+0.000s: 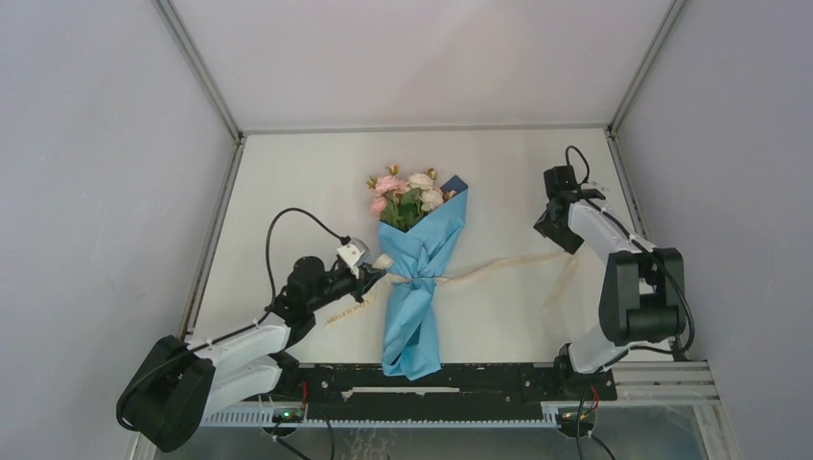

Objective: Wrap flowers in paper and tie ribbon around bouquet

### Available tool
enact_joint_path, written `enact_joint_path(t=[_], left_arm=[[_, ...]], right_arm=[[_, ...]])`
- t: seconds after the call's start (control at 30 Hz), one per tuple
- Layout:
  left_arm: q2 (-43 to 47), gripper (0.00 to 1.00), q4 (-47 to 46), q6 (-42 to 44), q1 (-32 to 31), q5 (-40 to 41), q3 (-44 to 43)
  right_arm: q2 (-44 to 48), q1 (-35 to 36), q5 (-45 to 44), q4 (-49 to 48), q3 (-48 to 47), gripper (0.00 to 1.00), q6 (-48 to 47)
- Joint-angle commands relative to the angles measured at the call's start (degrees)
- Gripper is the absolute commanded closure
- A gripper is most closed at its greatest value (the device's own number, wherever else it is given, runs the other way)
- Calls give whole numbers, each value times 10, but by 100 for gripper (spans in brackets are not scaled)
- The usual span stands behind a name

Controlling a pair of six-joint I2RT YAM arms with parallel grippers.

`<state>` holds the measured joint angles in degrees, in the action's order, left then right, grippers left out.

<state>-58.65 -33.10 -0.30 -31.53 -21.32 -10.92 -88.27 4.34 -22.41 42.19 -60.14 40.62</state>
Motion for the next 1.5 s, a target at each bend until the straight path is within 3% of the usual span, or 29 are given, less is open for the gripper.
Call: enact_joint_path(t=[0.0, 0.2, 0.33, 0.37, 0.4, 0.47, 0.5, 0.67, 0.77, 0.87, 1.07, 1.17, 1.3, 1.33, 1.47], left_arm=[[19, 100, -29, 34, -4, 8, 11], [21, 100, -30, 39, -5, 3, 13], [26, 100, -15, 46, -5, 16, 7], [27, 100, -12, 47, -5, 17, 6], [28, 100, -10, 47, -4, 17, 5], [30, 100, -8, 51, -5, 11, 5], [30, 100, -8, 54, -5, 8, 4], [29, 100, -10, 110, -4, -39, 2], [29, 100, -11, 188, -5, -90, 7], [29, 100, -2, 241, -5, -111, 6], [40, 100, 19, 284, -5, -132, 6], [51, 100, 22, 280, -5, -133, 9], [66, 100, 30, 263, -5, -141, 12], [70, 100, 37, 262, -5, -148, 12], [71, 100, 42, 249, -5, -157, 12]], right_arm=[[-46, -9, 20, -38, -1, 31, -1], [-97, -32, 33, -54, 8, 31, -7], [-119, -38, 40, -70, 10, 38, -10], [-121, -38, 49, -73, 10, 44, -12], [-119, -55, 54, -77, 13, 59, -14], [-104, -67, 62, -93, 25, 98, -23], [-90, -72, 65, -98, 31, 100, -31], [37, -48, 96, -147, 37, 100, -88], [97, 83, 122, -185, 2, 100, -138], [101, 233, 122, -179, -101, 100, -184], [-12, 453, 246, -226, -272, 100, -214], [-108, 501, 305, -201, -365, 100, -232], [-178, 511, 365, -175, -438, 100, -227], [-185, 507, 374, -178, -439, 97, -220], [-205, 482, 409, -156, -463, 47, -208]])
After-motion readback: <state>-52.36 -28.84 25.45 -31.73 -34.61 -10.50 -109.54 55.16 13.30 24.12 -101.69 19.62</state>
